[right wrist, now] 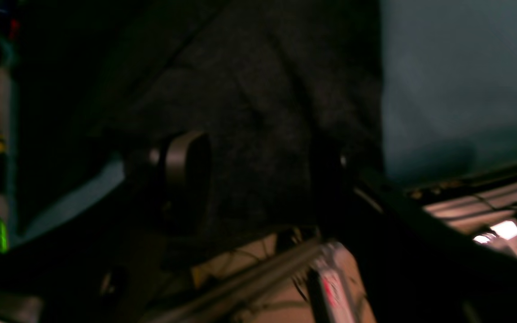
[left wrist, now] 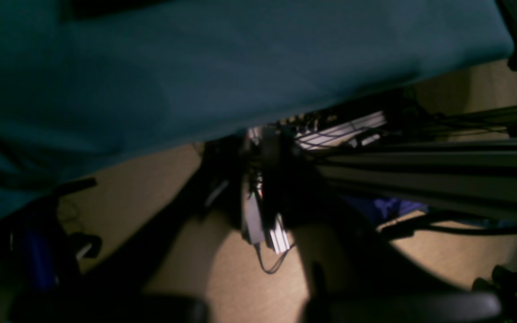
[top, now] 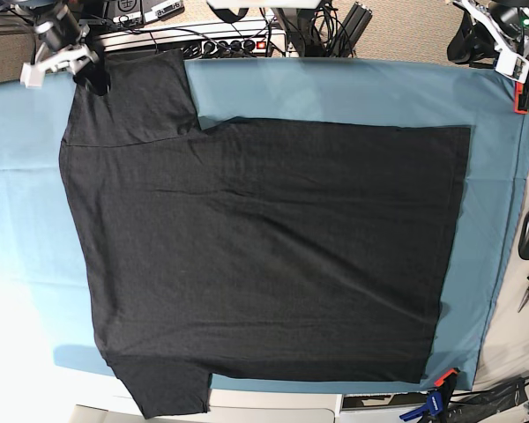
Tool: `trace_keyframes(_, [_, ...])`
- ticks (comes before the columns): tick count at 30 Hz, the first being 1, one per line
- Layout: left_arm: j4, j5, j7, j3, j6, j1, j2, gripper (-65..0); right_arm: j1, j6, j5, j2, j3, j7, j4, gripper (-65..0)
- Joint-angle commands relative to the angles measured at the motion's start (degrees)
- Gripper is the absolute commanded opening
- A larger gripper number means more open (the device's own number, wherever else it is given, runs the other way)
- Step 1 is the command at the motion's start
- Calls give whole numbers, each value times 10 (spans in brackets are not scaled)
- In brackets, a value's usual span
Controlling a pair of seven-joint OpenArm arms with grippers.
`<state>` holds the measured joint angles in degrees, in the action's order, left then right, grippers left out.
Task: Fold the T-shirt properly
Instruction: 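Lower the right gripper onto the shirt's shoulder corner and grasp it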
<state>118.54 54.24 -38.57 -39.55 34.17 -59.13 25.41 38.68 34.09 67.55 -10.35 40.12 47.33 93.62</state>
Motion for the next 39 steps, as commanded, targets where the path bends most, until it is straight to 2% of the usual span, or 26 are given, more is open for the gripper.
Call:
trace_keyframes(1, [7,8,11,-4,4,-7,5,-585,2,3,11,-8,5,-2,0,-302])
trace_keyframes(6, [7,6,10,-4,4,-7,5,-585,2,26,49,-8,39,3,-6,-303])
trace_keyframes(14, [7,4,11,-4,4,-7,17,-585,-14,28,59,-10,110,-3,-6,-303])
trace_keyframes(18, [7,4,11,-4,4,-7,23,-585,-39,26,10,-9,105,-12,-8,-303])
trace_keyframes(23, [7,4,11,-4,4,-7,23,-585,-70,23,-17,-9,104,-18,-45,-303])
trace_keyframes(29, [7,4,11,-4,4,-7,23,-585,-83,22,15,-9,104,-6,-135,-303])
trace_keyframes(34, [7,4,11,-4,4,4,23,-585,-82,37,46,-10,104,23,-142,-303])
trace_keyframes(39, [7,4,10,-4,4,9,23,-585,-79,37,53,-10,103,37,-142,-303])
